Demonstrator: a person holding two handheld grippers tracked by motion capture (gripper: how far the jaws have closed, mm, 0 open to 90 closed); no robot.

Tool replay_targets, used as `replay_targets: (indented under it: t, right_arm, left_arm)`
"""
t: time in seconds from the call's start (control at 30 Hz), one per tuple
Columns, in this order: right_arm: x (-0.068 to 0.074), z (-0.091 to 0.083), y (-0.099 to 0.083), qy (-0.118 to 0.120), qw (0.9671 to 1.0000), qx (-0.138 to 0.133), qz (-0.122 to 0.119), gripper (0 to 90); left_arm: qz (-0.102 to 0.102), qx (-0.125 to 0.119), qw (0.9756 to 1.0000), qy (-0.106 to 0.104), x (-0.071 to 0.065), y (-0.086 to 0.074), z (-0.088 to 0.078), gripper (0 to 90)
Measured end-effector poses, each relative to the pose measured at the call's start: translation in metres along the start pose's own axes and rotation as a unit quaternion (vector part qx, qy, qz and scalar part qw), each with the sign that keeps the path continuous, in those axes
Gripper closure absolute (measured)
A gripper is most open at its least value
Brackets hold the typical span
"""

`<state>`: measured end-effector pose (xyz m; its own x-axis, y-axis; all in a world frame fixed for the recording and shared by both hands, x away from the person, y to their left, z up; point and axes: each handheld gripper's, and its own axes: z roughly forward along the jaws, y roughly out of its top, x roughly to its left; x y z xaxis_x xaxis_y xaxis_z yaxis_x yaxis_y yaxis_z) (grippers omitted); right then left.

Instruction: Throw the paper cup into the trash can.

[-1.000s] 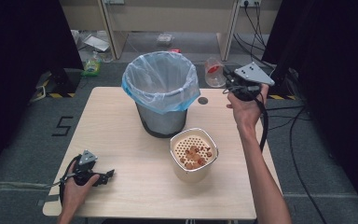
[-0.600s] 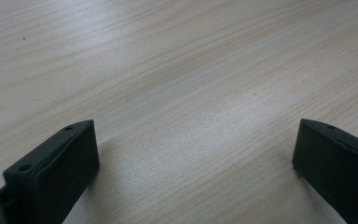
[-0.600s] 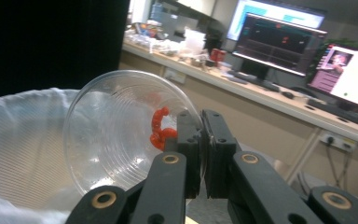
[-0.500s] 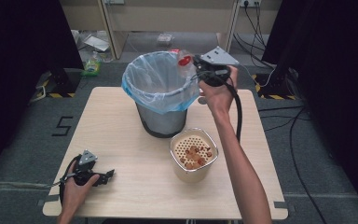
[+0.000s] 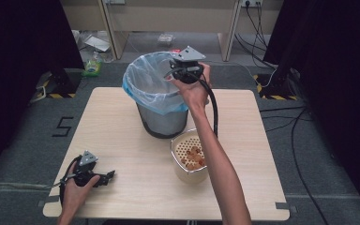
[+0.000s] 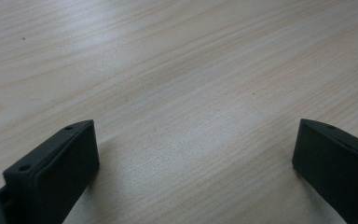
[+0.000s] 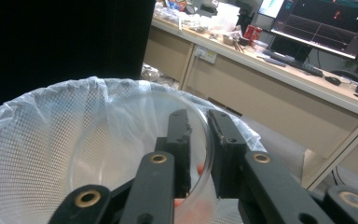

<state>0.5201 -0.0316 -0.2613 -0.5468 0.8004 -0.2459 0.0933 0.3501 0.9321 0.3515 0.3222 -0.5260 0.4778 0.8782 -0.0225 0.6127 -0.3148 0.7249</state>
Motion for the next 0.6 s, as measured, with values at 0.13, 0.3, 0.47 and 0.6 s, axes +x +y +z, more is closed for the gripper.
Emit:
replay_targets:
  t: [0.13,0.3,0.47,0.6]
  right_arm:
    - [-0.007,-0.008,0.0,0.0,1.0,-0.002,0.009,73.9]
    - [-0.026,-0.027,-0.003,-0.007,0.9996,-0.006,0.025,67.3]
    - [-0.047,-0.052,-0.016,-0.02,0.9993,0.003,0.032,60.2]
    - [-0.06,-0.066,-0.029,-0.026,0.9988,0.016,0.038,55.4]
  left_arm:
    - [0.0,0.0,1.0,0.0,0.0,0.0,0.0,0.0]
    - [0.0,0.0,1.0,0.0,0.0,0.0,0.0,0.0]
    - [0.0,0.0,1.0,0.0,0.0,0.0,0.0,0.0]
    - [0.0,0.0,1.0,0.0,0.0,0.0,0.0,0.0]
